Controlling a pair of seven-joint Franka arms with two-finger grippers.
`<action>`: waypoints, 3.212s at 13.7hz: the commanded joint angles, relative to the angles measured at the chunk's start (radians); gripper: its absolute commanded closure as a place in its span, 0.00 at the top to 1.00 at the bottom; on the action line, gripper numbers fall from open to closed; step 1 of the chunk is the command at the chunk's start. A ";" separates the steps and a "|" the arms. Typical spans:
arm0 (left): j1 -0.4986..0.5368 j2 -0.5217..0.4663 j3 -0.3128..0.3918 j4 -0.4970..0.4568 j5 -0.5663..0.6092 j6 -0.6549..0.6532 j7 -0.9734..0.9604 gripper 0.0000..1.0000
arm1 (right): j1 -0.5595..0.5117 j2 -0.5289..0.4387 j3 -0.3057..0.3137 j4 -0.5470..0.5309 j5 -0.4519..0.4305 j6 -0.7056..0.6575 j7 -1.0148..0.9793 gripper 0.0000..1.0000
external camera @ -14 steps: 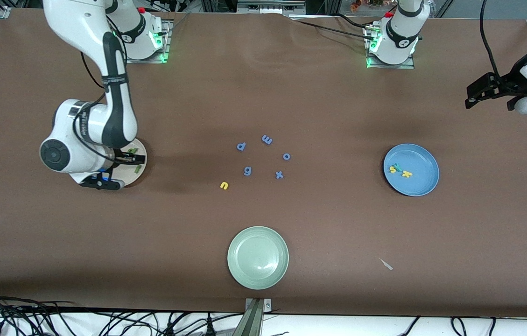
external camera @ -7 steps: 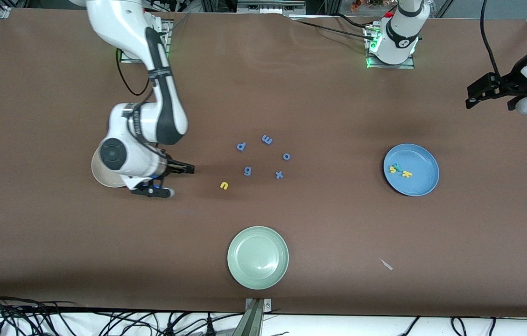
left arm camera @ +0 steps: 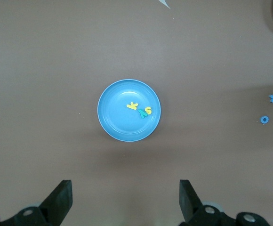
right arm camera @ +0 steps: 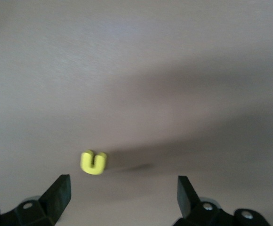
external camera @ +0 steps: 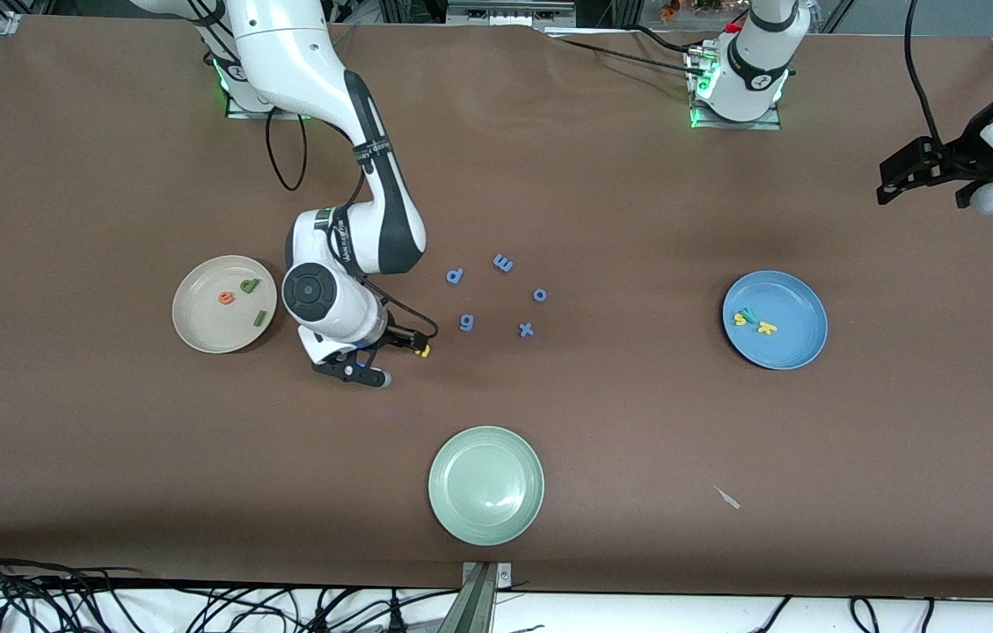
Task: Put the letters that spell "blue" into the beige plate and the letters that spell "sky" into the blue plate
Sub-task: 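Reach to the yellow u and grasp it with the right gripper, then carry the yellow u to the beige plate and release it with the right gripper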
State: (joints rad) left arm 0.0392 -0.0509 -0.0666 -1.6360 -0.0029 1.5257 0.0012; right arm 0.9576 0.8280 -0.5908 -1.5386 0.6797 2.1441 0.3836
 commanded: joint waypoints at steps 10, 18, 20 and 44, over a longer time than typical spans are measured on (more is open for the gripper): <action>-0.002 0.008 -0.001 0.028 -0.011 -0.024 -0.010 1.00 | -0.014 0.131 0.052 0.138 0.032 0.031 0.109 0.63; -0.002 0.008 -0.002 0.028 -0.011 -0.024 -0.010 1.00 | -0.019 0.128 0.052 0.137 0.032 0.019 0.106 0.00; -0.002 0.008 -0.002 0.028 -0.011 -0.022 -0.010 1.00 | -0.034 0.097 0.040 0.141 0.029 -0.059 0.097 0.00; -0.006 0.008 -0.004 0.028 -0.011 -0.025 -0.010 1.00 | 0.152 -0.020 -0.537 -0.365 0.008 -0.311 -0.548 1.00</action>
State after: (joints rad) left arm 0.0381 -0.0509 -0.0705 -1.6342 -0.0030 1.5245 0.0012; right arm 1.1064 0.8168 -1.1140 -1.9504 0.6874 1.8885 -0.1920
